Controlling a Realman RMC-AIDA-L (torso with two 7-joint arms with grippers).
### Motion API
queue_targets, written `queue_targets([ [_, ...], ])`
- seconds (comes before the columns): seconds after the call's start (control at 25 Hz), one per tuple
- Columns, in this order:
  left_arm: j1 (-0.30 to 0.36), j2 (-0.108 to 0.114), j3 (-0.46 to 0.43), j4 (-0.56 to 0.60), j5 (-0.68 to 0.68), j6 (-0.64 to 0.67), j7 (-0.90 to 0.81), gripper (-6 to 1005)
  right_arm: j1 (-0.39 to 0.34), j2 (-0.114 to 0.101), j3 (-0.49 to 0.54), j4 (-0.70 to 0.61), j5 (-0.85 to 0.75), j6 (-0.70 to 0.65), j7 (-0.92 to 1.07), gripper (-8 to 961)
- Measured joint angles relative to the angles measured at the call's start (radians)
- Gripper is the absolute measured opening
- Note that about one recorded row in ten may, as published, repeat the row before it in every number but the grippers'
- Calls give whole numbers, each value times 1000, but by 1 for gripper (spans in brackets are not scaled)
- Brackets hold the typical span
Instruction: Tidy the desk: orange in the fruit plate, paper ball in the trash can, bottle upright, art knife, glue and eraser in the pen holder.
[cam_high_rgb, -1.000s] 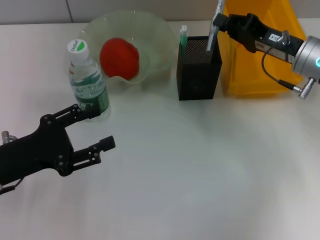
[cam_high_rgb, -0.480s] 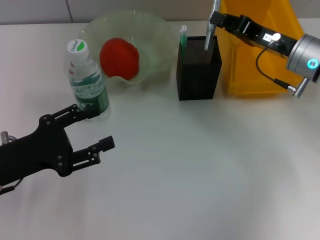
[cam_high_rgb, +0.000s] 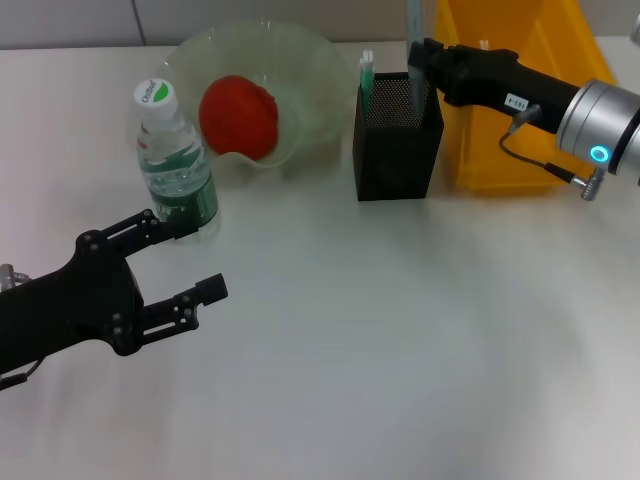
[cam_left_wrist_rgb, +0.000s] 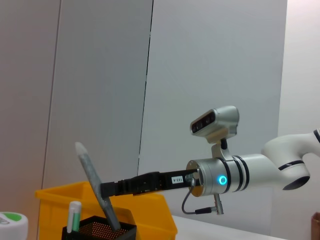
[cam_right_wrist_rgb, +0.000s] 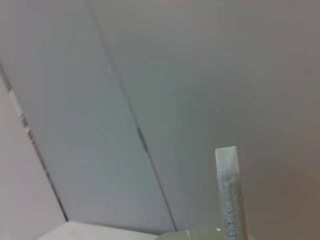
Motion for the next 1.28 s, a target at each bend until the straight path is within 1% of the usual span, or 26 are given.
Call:
queue_targets([
  [0.2, 0, 2, 0, 0, 0, 5, 0, 768, 2, 2, 4, 20, 0, -42, -216, 117],
  [0.32, 0, 3, 0, 0, 0, 7, 0, 768, 1, 2, 3, 20, 1, -43, -261, 117],
  [0.96, 0, 5, 0, 0, 0, 9, 0, 769, -5, 1, -1, 15, -1, -50, -302, 118],
  [1.28, 0, 5, 0, 0, 0, 9, 0, 768, -9, 0, -2, 18, 0, -69, -330, 441],
])
